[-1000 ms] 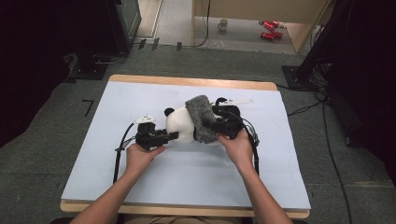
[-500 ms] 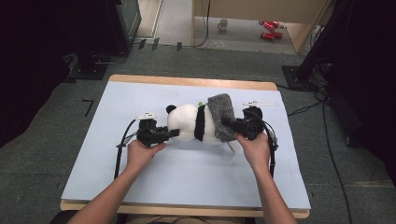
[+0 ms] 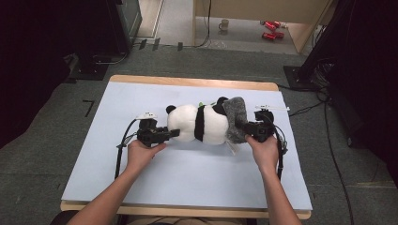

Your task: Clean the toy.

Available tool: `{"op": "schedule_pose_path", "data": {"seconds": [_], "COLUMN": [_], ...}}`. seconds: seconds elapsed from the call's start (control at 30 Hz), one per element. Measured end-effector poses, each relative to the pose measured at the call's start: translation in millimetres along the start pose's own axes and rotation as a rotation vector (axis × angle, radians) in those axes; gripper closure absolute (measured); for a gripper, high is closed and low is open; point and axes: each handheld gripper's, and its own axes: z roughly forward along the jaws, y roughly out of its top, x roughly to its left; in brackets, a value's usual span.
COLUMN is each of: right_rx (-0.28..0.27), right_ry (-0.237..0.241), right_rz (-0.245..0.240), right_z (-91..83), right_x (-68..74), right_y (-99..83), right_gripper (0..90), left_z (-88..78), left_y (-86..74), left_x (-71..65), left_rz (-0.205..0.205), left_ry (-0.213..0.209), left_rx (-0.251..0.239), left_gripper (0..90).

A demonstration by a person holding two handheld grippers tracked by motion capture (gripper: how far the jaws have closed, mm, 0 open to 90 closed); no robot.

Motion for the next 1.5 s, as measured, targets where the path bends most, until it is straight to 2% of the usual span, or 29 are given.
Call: {"op": "schedule_pose_path", "data": {"seconds": [0.07, 0.13, 0.2, 0.3, 0.4, 0.43, 0.47, 0.57, 0.7, 0.8, 0.87, 1.0, 1.1, 1.27, 1.37, 1.4, 1.5], "right_rx": [-0.041, -0.086, -0.111, -0.087, -0.007, 0.021, 0.033, 0.012, 0.004, -0.002, -0.004, -0.014, -0.016, -0.026, -0.025, -0.025, -0.047], "right_ry": [0.015, 0.047, 0.086, 0.122, 0.156, 0.141, 0.125, 0.141, 0.153, 0.153, 0.157, 0.168, 0.169, 0.17, 0.165, 0.16, 0.156], "right_rz": [-0.003, -0.011, -0.042, -0.094, -0.135, -0.155, -0.182, -0.17, -0.152, -0.158, -0.158, -0.153, -0.151, -0.138, -0.119, -0.118, -0.134], "right_z": [-9.0, -19.7, -26.0, -20.2, -2.6, 4.1, 10.3, 13.2, 14.8, 16.9, 18.3, 21.5, 23.5, 26.5, 24.9, 23.2, 16.0], "right_x": [2.8, 11.6, 26.0, 44.6, 58.8, 61.5, 62.0, 55.3, 48.9, 48.6, 47.6, 44.6, 42.9, 41.8, 43.6, 45.4, 55.9], "right_y": [4.8, 11.0, 15.4, 14.4, 9.4, 7.1, 4.4, 4.6, 6.2, 7.6, 8.6, 11.3, 14.2, 16.7, 19.7, 21.2, 25.2], "right_gripper": [78.2, 78.2, 78.2, 78.0, 77.7, 77.6, 77.7, 77.7, 77.7, 77.7, 77.7, 77.7, 77.7, 77.4, 77.6, 77.8, 78.2], "left_z": [0.1, 0.3, 0.2, 0.0, -0.5, -0.6, -0.9, -0.8, 2.1, 5.1, 8.7, 15.4, 18.4, 20.9, 18.4, 17.1, 13.5], "left_y": [-0.5, -1.0, -1.2, -1.4, -1.6, -1.8, -1.8, -2.1, -5.3, -8.2, -10.0, -12.8, -12.9, -12.6, -9.0, -5.2, 1.7], "left_x": [-0.6, -1.0, -0.7, -0.8, -0.4, 0.0, 0.6, 2.2, 4.2, 10.2, 15.1, 19.6, 23.5, 25.0, 21.6, 19.2, 13.4], "left_rz": [0.016, 0.027, 0.03, 0.037, 0.043, 0.047, 0.054, 0.066, 0.156, 0.241, 0.274, 0.34, 0.306, 0.269, 0.224, 0.204, 0.18], "left_ry": [0.006, 0.009, 0.009, 0.008, 0.006, 0.005, 0.006, -0.001, -0.002, -0.018, -0.034, -0.034, -0.052, -0.047, -0.034, -0.025, -0.019], "left_rx": [-0.001, -0.003, -0.003, -0.002, -0.001, -0.001, -0.002, -0.02, -0.035, -0.062, -0.088, -0.118, -0.139, -0.144, -0.107, -0.078, -0.029], "left_gripper": [59.2, 59.0, 58.9, 58.6, 57.7, 56.9, 55.6, 46.4, 35.4, 33.5, 32.8, 31.3, 33.4, 41.5, 56.3, 59.4, 64.6]}}
